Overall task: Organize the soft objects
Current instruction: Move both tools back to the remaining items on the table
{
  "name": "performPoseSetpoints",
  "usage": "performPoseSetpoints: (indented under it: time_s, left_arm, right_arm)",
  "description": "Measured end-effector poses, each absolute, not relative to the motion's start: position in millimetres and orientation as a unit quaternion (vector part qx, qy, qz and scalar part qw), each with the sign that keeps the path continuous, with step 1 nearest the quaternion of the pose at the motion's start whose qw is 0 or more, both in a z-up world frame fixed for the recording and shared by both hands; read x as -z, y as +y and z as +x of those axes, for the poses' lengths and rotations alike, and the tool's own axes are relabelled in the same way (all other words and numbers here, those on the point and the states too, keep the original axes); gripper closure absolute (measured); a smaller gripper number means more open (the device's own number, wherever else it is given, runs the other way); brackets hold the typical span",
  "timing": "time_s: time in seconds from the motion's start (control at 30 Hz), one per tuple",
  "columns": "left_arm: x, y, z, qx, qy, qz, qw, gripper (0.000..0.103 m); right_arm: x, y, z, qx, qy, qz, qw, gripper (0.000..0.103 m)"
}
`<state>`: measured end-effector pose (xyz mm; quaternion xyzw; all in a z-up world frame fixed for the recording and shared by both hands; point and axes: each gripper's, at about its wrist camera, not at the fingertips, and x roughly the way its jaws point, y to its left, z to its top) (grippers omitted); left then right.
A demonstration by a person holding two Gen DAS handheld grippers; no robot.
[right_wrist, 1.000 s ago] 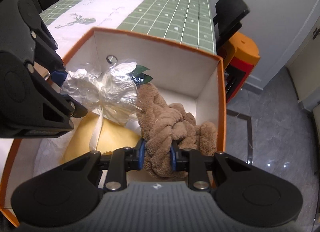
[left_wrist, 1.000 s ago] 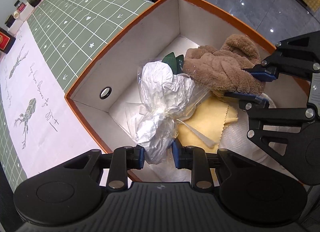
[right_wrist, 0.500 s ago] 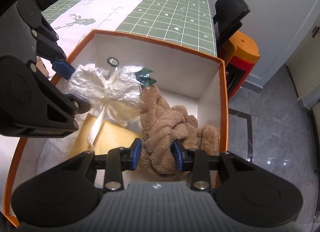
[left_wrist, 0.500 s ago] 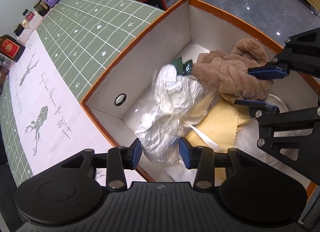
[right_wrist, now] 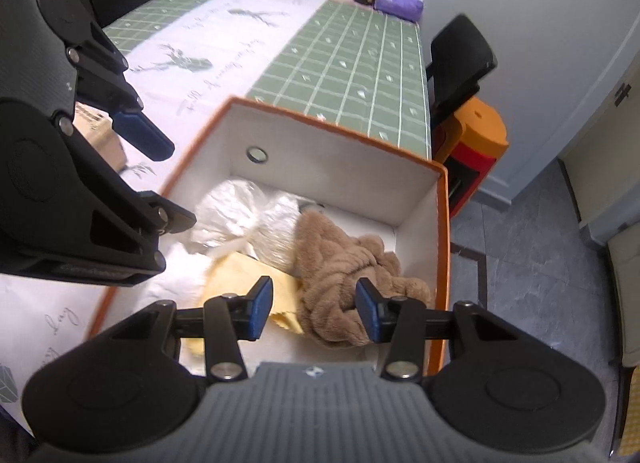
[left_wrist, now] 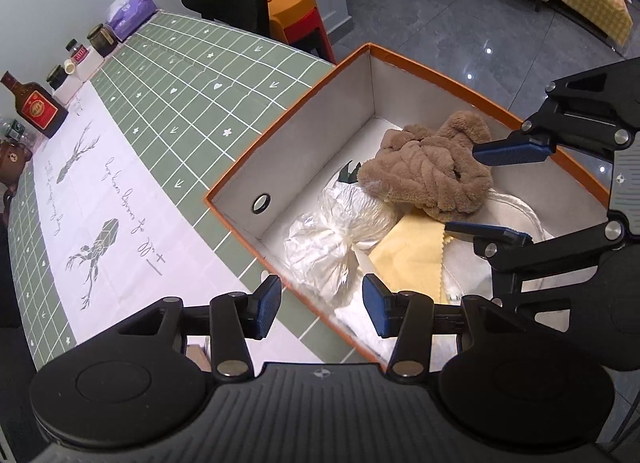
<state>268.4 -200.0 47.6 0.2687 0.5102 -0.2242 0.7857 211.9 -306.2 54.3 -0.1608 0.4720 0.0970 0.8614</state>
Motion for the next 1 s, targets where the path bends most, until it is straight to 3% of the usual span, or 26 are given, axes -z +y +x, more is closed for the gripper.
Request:
performPoseSetpoints:
  time_s: [0.33, 0.6, 1.0]
  left_arm:
    - [-90, -112, 213, 0.209, 0.466, 0.218, 0.832, 0.047]
    - [-94, -35, 158, 0.144, 0.404, 0.171, 0.887, 0.048]
    - [-28, 51, 100, 0.056, 0.354, -0.007, 0.933, 0.048]
  right_arm:
    - [-91, -254, 167, -0.14, 0.4, -0.152, 0.893, 0.055]
    - [-86, -194, 137, -0.215, 0.367, -0.123, 0.897, 0.052]
    - [-27, -123, 102, -0.281, 0.34, -0.061, 0.895, 0.035]
